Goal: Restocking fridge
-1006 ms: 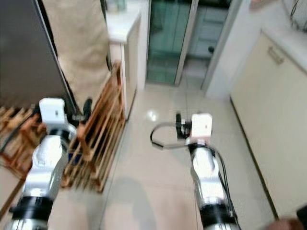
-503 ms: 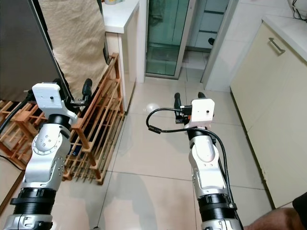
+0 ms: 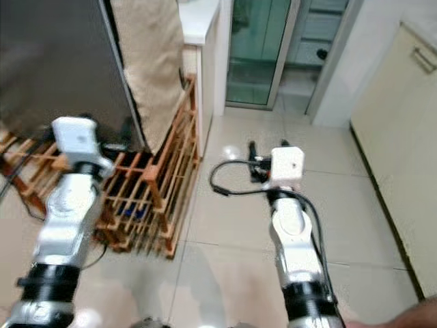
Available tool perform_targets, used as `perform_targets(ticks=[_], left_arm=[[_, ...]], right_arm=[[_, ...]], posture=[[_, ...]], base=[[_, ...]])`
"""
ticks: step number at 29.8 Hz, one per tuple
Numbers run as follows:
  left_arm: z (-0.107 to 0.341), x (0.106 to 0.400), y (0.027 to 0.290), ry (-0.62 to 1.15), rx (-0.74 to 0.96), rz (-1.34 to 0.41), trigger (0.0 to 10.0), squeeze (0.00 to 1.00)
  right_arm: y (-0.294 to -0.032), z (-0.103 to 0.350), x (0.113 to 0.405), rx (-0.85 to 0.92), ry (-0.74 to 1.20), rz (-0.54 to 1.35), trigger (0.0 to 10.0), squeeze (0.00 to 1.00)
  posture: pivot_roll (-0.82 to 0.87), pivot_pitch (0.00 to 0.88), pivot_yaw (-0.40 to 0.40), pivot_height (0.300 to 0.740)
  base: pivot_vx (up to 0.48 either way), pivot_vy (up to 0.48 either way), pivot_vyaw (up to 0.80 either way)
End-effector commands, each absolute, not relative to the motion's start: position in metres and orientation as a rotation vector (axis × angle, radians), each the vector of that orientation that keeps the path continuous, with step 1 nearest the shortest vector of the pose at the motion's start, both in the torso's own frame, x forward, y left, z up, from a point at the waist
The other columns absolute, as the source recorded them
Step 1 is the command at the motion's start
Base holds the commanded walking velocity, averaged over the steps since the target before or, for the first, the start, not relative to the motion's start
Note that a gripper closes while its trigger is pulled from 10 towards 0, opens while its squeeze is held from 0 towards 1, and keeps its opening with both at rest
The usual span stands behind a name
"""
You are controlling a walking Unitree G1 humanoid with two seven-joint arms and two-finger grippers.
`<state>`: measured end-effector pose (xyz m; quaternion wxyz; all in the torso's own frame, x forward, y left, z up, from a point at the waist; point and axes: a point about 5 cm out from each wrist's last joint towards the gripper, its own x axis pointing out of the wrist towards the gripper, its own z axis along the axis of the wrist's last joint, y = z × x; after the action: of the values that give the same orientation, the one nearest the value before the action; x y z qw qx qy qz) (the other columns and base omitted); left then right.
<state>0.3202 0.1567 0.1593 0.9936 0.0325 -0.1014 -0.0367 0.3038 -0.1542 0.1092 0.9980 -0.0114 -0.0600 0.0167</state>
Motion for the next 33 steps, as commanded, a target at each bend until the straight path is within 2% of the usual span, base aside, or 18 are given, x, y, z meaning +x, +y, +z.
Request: perform_targets(ticks=[1, 12, 16, 23, 33], left_arm=[[0.165, 0.320, 0.157, -0.226, 0.056, -0.084, 10.0, 0.00], [0.176, 0.322, 0.149, -0.268, 0.009, -0.069, 10.0, 0.00], [0.174, 0.328, 0.157, -0.229, 0.016, 0.021, 10.0, 0.00], [0.176, 0.337, 0.168, -0.198, 0.043, 0.106, 10.0, 0.00], [0.207, 0.363, 0.141, -0.259, 0.043, 0.044, 10.0, 0.00]], right_arm=[[-0.153, 0.111, 0.304, -0.023, -0.123, 0.037, 10.0, 0.00], [-0.157, 0.114, 0.307, -0.034, -0.120, 0.041, 10.0, 0.00], [-0.157, 0.115, 0.311, -0.030, -0.126, 0.034, 10.0, 0.00], [-0.153, 0.116, 0.311, -0.026, -0.127, 0.037, 10.0, 0.00], [-0.154, 0.112, 0.311, -0.037, -0.111, 0.045, 10.0, 0.00]], posture=[[-0.06, 0.000, -0.026, 0.740], [-0.07, 0.000, -0.037, 0.740], [-0.06, 0.000, -0.027, 0.740], [-0.07, 0.000, -0.025, 0.740], [-0.08, 0.000, -0.044, 0.740]], base=[[0.431, 0.000, 0.00], [0.466, 0.000, 0.00], [0.471, 0.000, 0.00], [0.000, 0.000, 0.00], [0.000, 0.000, 0.00]])
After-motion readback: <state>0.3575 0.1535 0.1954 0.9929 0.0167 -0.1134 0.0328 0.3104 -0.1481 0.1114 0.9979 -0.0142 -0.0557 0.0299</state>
